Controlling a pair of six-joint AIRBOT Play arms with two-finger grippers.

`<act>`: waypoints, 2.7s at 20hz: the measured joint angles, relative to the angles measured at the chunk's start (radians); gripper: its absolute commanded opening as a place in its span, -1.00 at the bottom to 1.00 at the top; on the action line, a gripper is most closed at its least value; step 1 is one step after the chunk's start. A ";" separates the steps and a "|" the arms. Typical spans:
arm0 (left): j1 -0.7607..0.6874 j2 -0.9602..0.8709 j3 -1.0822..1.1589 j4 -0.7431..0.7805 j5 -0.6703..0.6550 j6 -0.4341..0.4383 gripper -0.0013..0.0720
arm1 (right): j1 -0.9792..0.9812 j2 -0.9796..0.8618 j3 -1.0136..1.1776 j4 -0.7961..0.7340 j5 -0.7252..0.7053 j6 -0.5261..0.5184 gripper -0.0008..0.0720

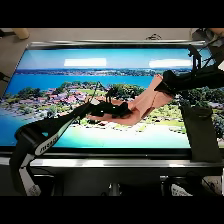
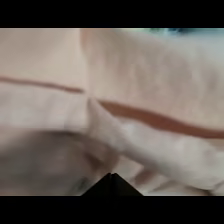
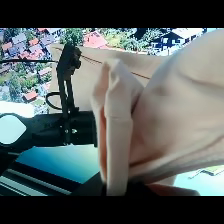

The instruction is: Fold the shirts.

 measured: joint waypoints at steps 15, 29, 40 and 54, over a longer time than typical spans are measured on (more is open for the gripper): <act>0.579 0.760 0.002 0.230 -0.135 0.116 -0.90 | 0.467 -0.485 0.011 0.558 -0.557 -0.117 0.90; 0.579 0.855 -0.019 0.704 -0.257 -0.085 -0.90 | 0.171 -0.444 -0.140 -0.059 -0.215 -0.016 0.68; 0.540 0.856 -0.029 0.778 -0.290 -0.117 -0.90 | 0.029 -0.394 0.014 0.135 -0.254 -0.146 -0.90; 0.539 0.856 -0.096 0.812 -0.242 -0.119 -0.90 | -0.695 -0.124 0.135 -0.075 0.038 0.021 -0.90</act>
